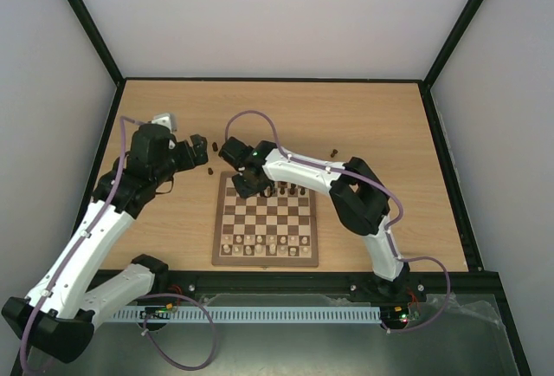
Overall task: Set up the chess pieces on the board
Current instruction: Place the chess piece on the chessboard, then pick up the chess piece at the center of the board.
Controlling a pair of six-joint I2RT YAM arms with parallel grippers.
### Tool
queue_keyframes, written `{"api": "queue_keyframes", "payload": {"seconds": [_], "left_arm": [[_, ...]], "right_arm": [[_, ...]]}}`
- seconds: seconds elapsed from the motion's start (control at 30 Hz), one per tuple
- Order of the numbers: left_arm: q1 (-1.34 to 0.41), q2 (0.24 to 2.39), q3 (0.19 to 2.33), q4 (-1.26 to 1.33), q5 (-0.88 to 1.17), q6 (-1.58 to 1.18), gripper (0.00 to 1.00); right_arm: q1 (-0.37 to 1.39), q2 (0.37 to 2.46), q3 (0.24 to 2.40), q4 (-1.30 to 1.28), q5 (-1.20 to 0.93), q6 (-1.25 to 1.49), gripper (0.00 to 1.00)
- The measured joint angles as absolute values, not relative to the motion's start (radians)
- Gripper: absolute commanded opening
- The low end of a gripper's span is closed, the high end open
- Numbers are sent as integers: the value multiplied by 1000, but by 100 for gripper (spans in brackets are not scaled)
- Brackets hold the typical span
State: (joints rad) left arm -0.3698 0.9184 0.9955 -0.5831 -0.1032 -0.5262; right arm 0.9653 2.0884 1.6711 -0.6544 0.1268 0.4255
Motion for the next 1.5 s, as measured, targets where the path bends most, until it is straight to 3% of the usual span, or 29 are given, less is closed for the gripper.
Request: {"api": "queue_keyframes", "payload": {"seconds": [0.63,1.03,1.23,1.5], "left_arm": [[-369,965,995,-567,-93,-524,99],[-369,1073,996,-548,-60,-524,99],[-371,1155,1000,-516,-17,-518,99],[-375,1216,1016,-486,-13,-500,99]], "right_arm": [[955,2073,1660,-631,73,400,35],[936,1807,1570,-622,66,388,44],[700,1676,1546,-627,112,390,46],[455,1751,1533,-625,161,397,46]]}}
